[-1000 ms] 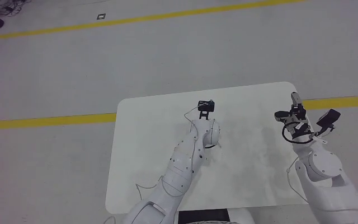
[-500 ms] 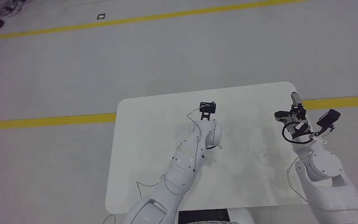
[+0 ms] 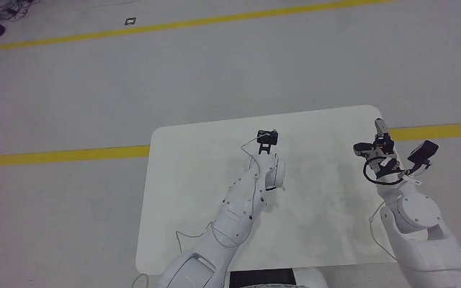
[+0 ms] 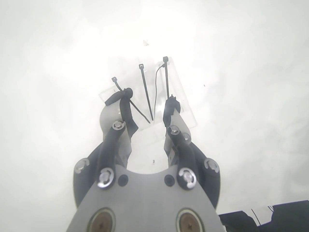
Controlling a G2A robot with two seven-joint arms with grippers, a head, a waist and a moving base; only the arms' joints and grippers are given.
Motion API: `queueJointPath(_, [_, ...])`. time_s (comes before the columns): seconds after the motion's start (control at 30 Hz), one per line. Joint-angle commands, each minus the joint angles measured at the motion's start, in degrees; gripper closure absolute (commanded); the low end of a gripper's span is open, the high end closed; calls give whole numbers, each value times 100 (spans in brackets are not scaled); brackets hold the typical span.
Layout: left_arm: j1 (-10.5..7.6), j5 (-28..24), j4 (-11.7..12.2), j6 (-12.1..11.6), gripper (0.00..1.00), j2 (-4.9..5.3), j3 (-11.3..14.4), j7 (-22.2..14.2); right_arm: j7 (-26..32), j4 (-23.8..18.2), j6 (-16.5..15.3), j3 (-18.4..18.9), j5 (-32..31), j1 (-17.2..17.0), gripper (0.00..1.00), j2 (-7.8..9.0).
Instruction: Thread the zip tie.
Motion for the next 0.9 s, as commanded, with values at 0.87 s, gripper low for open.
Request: queueJointPath(0.87, [-24, 0, -23, 0, 69, 90, -91, 150, 0, 0, 0, 0, 0, 0, 0, 0])
